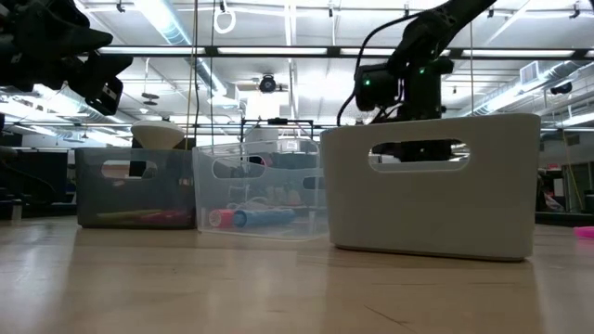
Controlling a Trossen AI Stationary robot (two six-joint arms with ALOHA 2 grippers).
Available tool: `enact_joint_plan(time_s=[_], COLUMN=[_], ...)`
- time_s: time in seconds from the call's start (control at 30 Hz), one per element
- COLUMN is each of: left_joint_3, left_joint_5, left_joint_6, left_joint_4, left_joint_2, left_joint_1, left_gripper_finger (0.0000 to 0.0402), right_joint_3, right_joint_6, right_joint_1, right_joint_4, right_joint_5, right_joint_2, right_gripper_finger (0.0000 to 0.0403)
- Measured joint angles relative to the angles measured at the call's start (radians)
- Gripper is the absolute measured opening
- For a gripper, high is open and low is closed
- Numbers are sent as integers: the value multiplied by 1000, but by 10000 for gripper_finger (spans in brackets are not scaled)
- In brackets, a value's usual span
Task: Pick & Place Markers
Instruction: Put the green pen into the gray bin
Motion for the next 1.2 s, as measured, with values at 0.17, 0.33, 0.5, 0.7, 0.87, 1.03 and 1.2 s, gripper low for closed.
enact_joint_plan(time_s=[0.17, 0.33, 0.5, 0.7, 0.87, 1.03, 1.2], left_joint_3=[0, 0, 0, 0, 0, 0, 0], left_joint_5=[0, 0, 0, 0, 0, 0, 0], left_joint_6=[0, 0, 0, 0, 0, 0, 0], left_joint_4=[0, 0, 0, 0, 0, 0, 0], left_joint_2=[0, 0, 0, 0, 0, 0, 0], left_joint_1=[0, 0, 0, 0, 0, 0, 0], left_gripper_finger=[154, 154, 154, 154, 154, 154, 154], right_joint_3=[16, 90, 185, 266, 293, 304, 304], right_joint_6=[0, 5, 40, 49, 57, 48, 30], right_joint_1=[16, 31, 46, 67, 117, 199, 295], right_joint_4=[-85, -187, -269, -336, -351, -351, -350], right_joint_5=[7, 7, 7, 7, 10, 8, 5], right_joint_2=[-57, -75, -76, -76, -77, -77, -77], right_gripper_finger=[38, 38, 39, 39, 39, 39, 39])
